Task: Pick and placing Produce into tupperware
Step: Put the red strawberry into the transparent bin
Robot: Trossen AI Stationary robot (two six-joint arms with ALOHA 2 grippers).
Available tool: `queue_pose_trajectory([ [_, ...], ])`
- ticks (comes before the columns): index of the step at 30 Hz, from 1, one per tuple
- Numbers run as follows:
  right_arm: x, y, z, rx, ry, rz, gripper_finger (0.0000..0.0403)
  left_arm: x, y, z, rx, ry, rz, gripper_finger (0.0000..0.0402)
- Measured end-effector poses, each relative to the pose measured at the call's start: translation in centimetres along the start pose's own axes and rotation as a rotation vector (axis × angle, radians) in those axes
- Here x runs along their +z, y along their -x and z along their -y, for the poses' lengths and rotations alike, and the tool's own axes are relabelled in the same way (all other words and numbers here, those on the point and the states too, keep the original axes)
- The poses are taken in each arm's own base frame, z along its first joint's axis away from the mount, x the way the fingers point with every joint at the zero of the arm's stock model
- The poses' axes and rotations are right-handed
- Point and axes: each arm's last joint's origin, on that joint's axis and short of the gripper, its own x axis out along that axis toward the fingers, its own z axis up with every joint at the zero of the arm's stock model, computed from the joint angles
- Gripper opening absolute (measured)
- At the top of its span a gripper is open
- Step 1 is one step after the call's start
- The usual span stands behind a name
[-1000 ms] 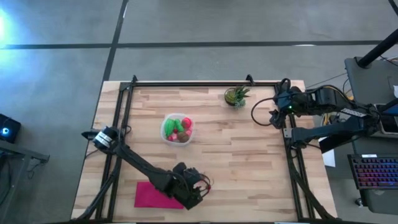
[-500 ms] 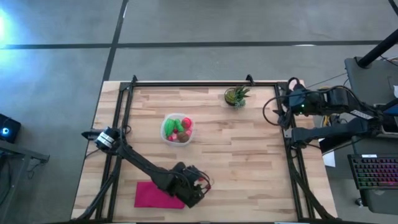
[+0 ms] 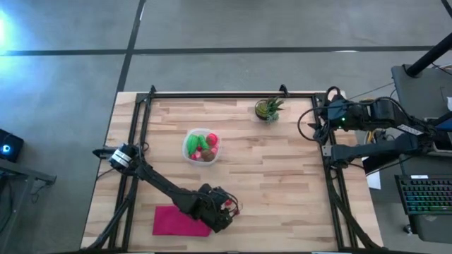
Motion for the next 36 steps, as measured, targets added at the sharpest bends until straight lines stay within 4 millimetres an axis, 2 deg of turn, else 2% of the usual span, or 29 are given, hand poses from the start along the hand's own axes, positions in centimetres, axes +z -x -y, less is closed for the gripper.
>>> queue_pose_trajectory([
  [9,0.6,-0.8,-0.5,-0.009,0.009,-0.030,0.0226,-0.4,-2.1,0.0,0.022,-0.005,-0.012,0.0216],
  [22,1.2,-1.7,-1.0,-0.019,0.023,-0.064,0.0226,0.2,-2.6,-0.3,0.041,-0.062,0.019,0.0216],
  [36,1.1,-1.6,-1.0,-0.019,0.027,-0.066,0.0226,1.2,-3.3,-1.1,0.043,-0.087,-0.013,0.0208],
])
